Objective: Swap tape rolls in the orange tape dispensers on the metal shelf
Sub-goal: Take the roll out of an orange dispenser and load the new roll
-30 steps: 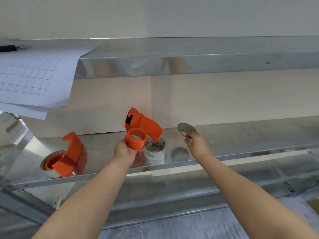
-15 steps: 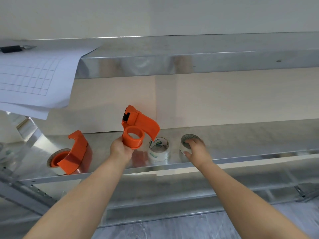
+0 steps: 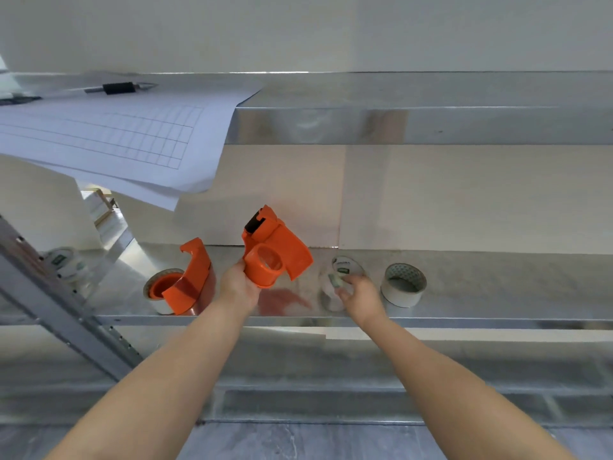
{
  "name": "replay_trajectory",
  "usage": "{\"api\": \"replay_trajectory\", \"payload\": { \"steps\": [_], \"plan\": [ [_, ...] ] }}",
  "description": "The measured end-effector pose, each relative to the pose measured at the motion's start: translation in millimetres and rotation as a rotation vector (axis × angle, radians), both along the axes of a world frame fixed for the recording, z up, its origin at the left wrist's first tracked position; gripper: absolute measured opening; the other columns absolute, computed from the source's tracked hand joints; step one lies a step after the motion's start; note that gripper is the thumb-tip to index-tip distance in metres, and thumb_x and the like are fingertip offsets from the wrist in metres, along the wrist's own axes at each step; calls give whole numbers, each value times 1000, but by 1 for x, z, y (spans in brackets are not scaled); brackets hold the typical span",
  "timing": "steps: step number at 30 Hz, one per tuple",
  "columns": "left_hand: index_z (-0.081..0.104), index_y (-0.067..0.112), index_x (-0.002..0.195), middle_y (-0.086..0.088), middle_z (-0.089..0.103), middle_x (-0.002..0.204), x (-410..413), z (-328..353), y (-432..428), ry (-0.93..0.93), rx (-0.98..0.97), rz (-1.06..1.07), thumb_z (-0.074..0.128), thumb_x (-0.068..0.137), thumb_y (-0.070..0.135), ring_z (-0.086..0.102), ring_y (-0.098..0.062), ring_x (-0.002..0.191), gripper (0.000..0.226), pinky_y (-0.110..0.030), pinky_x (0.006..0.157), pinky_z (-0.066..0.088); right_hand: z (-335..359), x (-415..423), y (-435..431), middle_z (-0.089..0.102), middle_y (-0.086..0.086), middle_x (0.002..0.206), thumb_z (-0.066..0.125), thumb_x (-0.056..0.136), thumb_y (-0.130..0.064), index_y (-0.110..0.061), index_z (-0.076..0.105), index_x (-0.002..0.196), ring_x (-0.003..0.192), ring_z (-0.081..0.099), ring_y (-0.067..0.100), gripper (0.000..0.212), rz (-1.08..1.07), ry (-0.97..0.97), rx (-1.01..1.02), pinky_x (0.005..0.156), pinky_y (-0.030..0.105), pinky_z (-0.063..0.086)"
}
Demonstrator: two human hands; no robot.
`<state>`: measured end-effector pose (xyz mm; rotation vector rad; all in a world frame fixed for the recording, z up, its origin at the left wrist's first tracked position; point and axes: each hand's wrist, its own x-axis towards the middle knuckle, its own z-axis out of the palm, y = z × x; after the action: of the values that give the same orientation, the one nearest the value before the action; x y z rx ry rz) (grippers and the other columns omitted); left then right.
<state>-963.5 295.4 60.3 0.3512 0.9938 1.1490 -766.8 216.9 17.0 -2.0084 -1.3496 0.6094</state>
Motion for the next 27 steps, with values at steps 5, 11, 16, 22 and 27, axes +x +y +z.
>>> {"api": "replay_trajectory", "payload": {
  "steps": [5, 11, 16, 22, 27],
  "plan": [
    [50, 5, 125, -7, 63, 89, -6, 2, 3, 96, 44, -38, 29, 100, 19, 59, -16, 77, 36, -31, 71, 47, 42, -16, 3, 64, 14, 100, 59, 86, -21, -2, 60, 106, 93, 57, 23, 28, -124, 309, 216, 74, 20, 36],
    [60, 13, 83, -8, 63, 87, 22, 19, -10, 164, 129, -160, 30, 98, 20, 59, -18, 75, 35, -28, 67, 47, 72, -57, -3, 59, -1, 78, 66, 82, -20, -10, 59, 85, 71, 55, 6, 13, 35, 473, 353, 60, 5, 42],
    [68, 14, 89, -9, 73, 84, 22, 30, -19, 122, 185, -283, 28, 96, 43, 65, -22, 84, 50, -33, 73, 49, 62, -68, -8, 45, -4, 59, 64, 84, -22, -10, 50, 66, 57, 42, 6, 26, 35, 466, 358, 54, 8, 37],
    [68, 14, 100, -7, 76, 83, 26, 31, -34, 114, 215, -417, 32, 91, 55, 73, -18, 71, 55, -26, 57, 55, 62, -70, -3, 66, 26, 97, 47, 94, -24, 2, 59, 94, 93, 63, 35, 29, -76, 629, 280, 84, 48, 52],
    [53, 7, 120, -15, 66, 111, 27, 37, -45, 472, 412, -481, 68, 79, 14, 64, -25, 100, 44, -34, 81, 52, 66, -76, 3, 62, 10, 104, 32, 98, -30, -12, 54, 106, 92, 59, 22, 29, -90, 696, 209, 83, 37, 49]
  ]
}}
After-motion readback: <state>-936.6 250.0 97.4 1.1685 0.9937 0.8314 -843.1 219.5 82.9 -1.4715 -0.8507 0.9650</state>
